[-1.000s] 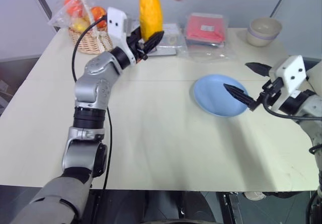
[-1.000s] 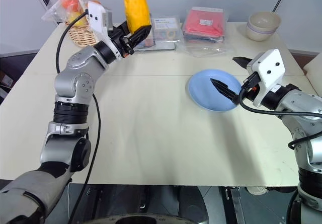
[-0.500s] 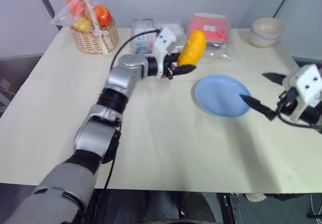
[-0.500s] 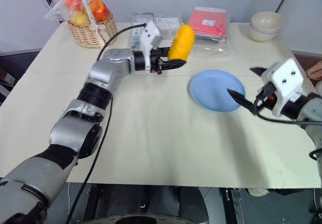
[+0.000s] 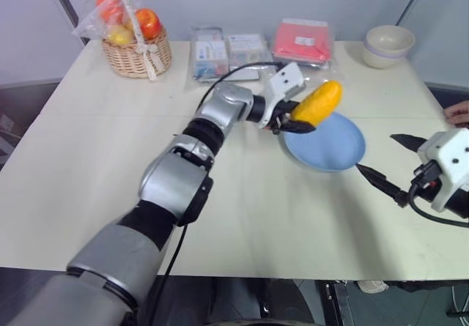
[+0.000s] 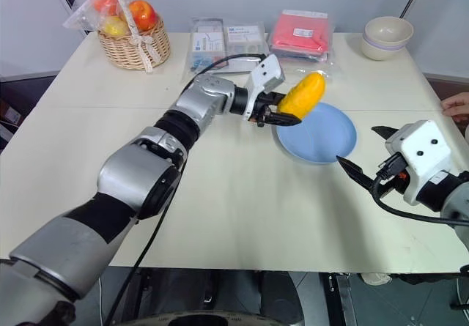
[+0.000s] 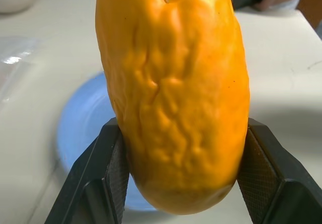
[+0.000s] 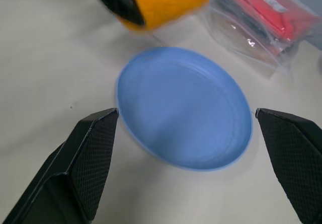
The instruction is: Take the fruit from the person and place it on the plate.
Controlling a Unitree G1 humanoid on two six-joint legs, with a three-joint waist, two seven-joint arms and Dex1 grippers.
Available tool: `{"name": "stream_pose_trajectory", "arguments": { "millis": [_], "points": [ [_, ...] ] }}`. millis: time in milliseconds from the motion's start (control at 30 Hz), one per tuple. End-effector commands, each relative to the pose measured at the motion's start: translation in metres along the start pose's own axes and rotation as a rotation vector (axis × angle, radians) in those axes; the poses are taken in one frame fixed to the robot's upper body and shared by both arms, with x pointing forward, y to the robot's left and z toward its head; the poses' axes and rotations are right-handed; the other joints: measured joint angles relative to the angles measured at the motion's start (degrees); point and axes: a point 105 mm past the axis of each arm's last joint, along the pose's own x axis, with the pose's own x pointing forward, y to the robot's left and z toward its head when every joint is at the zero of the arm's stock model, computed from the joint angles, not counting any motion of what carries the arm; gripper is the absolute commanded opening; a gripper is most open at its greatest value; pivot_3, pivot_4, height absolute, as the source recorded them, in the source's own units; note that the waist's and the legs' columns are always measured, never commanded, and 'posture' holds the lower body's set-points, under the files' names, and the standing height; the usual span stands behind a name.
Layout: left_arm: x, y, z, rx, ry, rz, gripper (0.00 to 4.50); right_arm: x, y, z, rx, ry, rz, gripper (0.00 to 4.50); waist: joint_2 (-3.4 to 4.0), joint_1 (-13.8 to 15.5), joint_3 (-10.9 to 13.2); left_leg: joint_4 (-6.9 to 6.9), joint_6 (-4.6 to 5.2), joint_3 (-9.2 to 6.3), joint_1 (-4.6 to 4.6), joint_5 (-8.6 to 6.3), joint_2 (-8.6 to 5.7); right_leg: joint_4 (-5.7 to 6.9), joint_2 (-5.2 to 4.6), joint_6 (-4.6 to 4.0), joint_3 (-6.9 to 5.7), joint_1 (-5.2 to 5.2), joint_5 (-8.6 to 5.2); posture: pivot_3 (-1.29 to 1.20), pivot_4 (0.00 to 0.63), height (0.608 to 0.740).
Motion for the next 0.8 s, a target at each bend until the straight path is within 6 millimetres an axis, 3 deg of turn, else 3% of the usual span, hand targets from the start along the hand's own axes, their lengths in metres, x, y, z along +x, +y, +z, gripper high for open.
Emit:
{"name": "stream_pose_trajectory", "arguments": {
  "millis": [33,700,800],
  "points": [
    [0.01,-0.001,0.015,0.065,-0.012,0.035,2.32,-0.01,0.0,0.014,-0.024,-0.04,-0.057,4.5,0.0,0.0,0.0,0.0,0.0,0.0,0.0,0.0,0.0,0.0,0.0,0.0,0.0,0.0,0.0,0.0,0.15,0.74],
    [0.028,-0.007,-0.029,0.086,0.069,0.124,2.32,-0.017,0.014,0.018,0.001,-0.047,-0.11,4.5,0.02,-0.1,0.0,-0.01,0.01,0.01,0.03,0.0,-0.02,0.04,0.01,0.0,0.01,0.0,0.0,0.0,0.15,0.74],
    [0.028,-0.007,-0.032,0.08,0.072,0.122,3.73,-0.018,0.016,0.018,0.001,-0.046,-0.114,4.5,0.02,0.0,0.0,0.0,0.01,0.01,0.03,0.0,-0.02,0.04,0.0,0.0,0.01,0.01,0.0,0.0,0.15,0.74]
  ]
}}
